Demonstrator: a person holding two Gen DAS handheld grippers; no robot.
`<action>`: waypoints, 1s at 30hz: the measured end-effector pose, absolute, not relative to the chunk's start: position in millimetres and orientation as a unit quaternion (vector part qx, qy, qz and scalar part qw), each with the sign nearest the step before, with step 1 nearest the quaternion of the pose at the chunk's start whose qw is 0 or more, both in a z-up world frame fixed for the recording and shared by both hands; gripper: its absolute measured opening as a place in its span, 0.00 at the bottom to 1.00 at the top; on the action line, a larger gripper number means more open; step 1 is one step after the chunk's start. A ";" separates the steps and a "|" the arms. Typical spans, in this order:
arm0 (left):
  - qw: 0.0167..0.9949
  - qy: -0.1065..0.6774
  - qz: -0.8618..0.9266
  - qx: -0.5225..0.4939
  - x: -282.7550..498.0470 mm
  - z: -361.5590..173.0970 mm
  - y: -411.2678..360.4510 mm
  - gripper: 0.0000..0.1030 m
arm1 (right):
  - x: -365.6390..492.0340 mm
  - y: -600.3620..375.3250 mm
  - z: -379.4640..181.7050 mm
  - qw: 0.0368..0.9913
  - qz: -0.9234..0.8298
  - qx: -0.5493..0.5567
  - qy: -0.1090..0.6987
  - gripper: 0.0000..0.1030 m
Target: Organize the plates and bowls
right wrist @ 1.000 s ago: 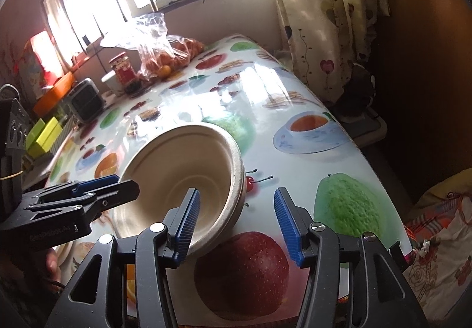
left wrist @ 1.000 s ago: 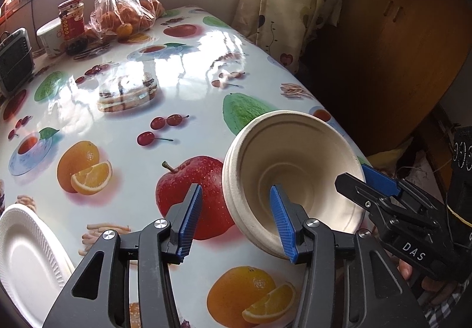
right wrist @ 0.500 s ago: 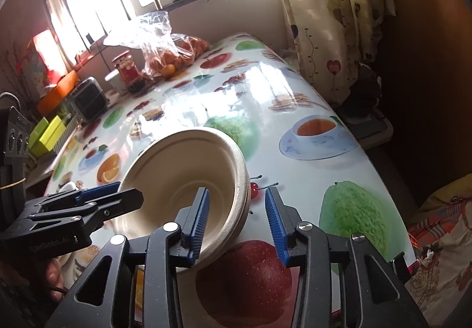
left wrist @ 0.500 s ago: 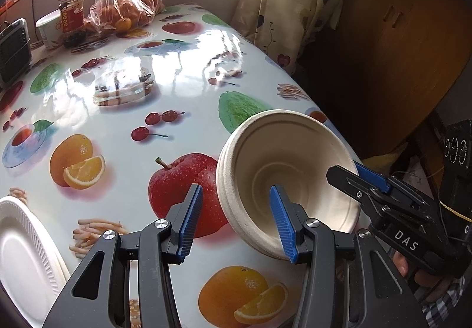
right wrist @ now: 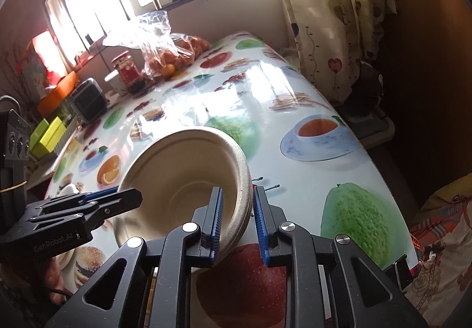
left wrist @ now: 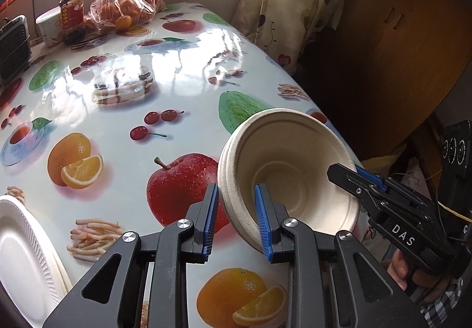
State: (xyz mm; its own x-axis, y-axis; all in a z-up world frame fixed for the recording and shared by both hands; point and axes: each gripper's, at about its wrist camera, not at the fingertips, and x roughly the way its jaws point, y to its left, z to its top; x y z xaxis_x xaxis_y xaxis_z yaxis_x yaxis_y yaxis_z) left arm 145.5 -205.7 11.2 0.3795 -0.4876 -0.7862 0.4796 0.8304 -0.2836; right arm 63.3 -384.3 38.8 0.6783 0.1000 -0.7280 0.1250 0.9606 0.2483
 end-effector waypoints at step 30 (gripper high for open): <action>0.838 0.468 -0.280 -0.015 143.3 18.3 -194.3 0.26 | 63.4 -376.4 46.1 0.907 -0.004 0.138 0.397 0.20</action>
State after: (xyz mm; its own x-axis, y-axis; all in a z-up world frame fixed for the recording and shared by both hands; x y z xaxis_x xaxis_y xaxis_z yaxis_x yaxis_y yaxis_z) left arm 143.3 -194.3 18.3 0.4042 -0.4836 -0.7764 0.4557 0.8424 -0.2875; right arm 63.4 -376.4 46.1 0.6840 0.1019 -0.7224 0.1169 0.9621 0.2465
